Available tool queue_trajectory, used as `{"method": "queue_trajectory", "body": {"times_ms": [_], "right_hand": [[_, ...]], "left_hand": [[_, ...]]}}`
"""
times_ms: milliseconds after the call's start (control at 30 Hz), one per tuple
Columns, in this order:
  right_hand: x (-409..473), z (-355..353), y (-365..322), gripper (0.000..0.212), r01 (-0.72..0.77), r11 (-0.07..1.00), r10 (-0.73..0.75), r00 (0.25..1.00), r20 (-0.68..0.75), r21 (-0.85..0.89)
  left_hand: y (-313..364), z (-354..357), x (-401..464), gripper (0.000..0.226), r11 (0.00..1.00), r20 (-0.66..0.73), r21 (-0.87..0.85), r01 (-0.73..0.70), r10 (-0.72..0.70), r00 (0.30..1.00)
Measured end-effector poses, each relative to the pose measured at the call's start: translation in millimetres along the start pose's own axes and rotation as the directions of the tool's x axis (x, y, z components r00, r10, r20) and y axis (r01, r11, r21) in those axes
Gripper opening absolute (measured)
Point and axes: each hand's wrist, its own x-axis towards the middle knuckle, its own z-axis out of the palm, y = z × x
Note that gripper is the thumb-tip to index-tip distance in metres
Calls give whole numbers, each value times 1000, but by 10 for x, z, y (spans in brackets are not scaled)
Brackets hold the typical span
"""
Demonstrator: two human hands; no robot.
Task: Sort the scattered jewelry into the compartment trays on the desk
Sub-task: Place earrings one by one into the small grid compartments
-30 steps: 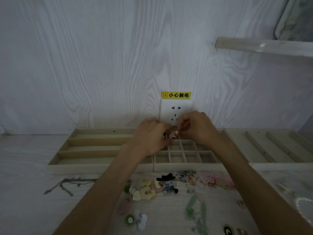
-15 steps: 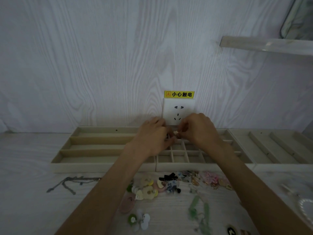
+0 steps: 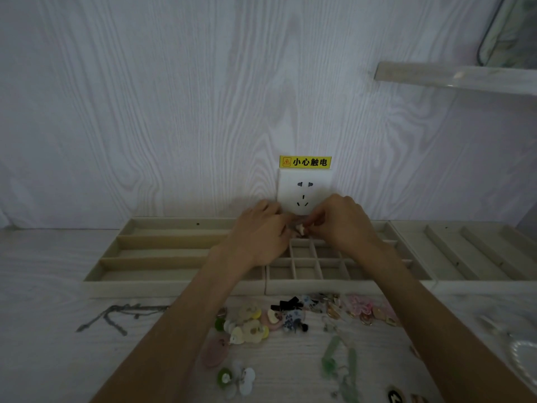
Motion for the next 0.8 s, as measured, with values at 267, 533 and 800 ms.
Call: {"method": "queue_trajectory", "body": {"times_ms": [267, 533, 800], "right_hand": [[-4, -30, -30, 13, -45, 999, 45, 999, 29, 0], [4, 0, -52, 10, -84, 996, 83, 996, -7, -43], [-17, 16, -76, 11, -53, 990, 46, 997, -61, -133]], "left_hand": [[15, 76, 18, 45, 998, 51, -59, -31, 34, 998], [39, 34, -7, 43, 1000, 26, -11, -7, 7, 1000], [29, 58, 6, 40, 999, -69, 52, 11, -8, 998]]}}
